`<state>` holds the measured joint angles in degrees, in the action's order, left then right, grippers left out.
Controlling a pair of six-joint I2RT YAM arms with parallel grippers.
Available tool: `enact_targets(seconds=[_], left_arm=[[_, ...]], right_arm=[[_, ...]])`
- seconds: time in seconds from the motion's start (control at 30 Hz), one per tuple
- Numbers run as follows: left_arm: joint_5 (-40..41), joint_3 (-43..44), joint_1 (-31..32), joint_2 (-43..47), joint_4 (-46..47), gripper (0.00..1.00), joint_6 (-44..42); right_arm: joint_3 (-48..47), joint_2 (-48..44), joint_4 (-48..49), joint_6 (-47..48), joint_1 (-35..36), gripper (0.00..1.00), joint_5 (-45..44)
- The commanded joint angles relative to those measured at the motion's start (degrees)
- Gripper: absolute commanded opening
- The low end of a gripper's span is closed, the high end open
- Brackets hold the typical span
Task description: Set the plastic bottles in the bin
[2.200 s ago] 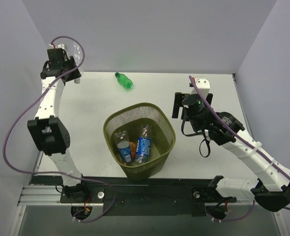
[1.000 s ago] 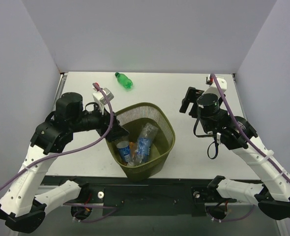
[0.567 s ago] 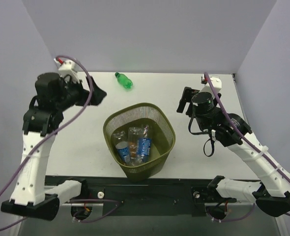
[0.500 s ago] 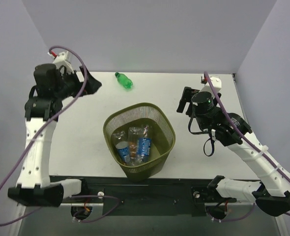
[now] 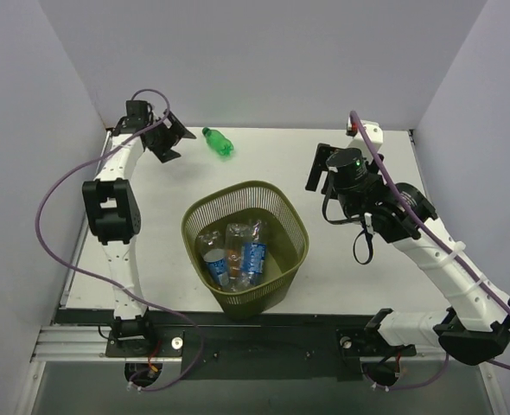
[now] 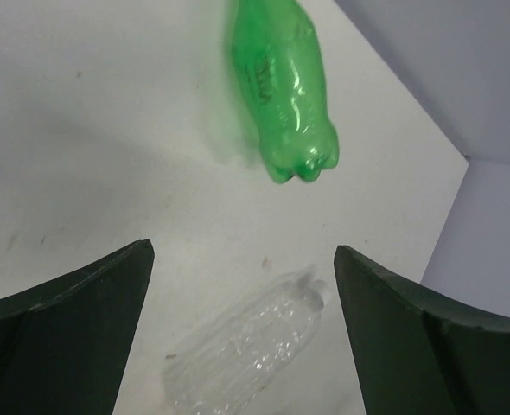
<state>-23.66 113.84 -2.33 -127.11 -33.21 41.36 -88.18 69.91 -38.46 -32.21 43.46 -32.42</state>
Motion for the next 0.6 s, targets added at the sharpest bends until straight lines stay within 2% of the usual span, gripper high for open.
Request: enact_targets(seconds=[0.0,0.03,0.13,0.2,0.33,0.57], left_arm=[[-3.76,17.96,1.8,-8.4,5.34,0.97,8.36],[-3.67,20.17,3.89,-11.99,5.61,0.97,9.6],[-4.55,28.51,5.05,-18.42,7.11,0.97,14.17],[-4.03,30.2,5.93,-22.12,8.24,0.97,16.63],[0.18,27.84,7.51,-24.24,12.12,0.97,19.63],[8.62,25.82,10.23,-24.85,10.28,0.97,19.28]], right_arm=[[-3.83,1.72,-5.13,-1.1,1.71,0.76,-4.05],[-4.27,2.42,-5.66,-1.1,2.06,0.76,-4.48],[-6.82,3.83,-8.29,-1.37,3.2,0.76,-6.15],[-8.49,4.79,-9.87,-1.28,4.26,0.76,-7.56],[-10.43,6.29,-11.81,-1.81,5.31,0.76,-8.79],[-13.42,9.1,-13.92,-1.9,6.46,0.76,-9.85]])
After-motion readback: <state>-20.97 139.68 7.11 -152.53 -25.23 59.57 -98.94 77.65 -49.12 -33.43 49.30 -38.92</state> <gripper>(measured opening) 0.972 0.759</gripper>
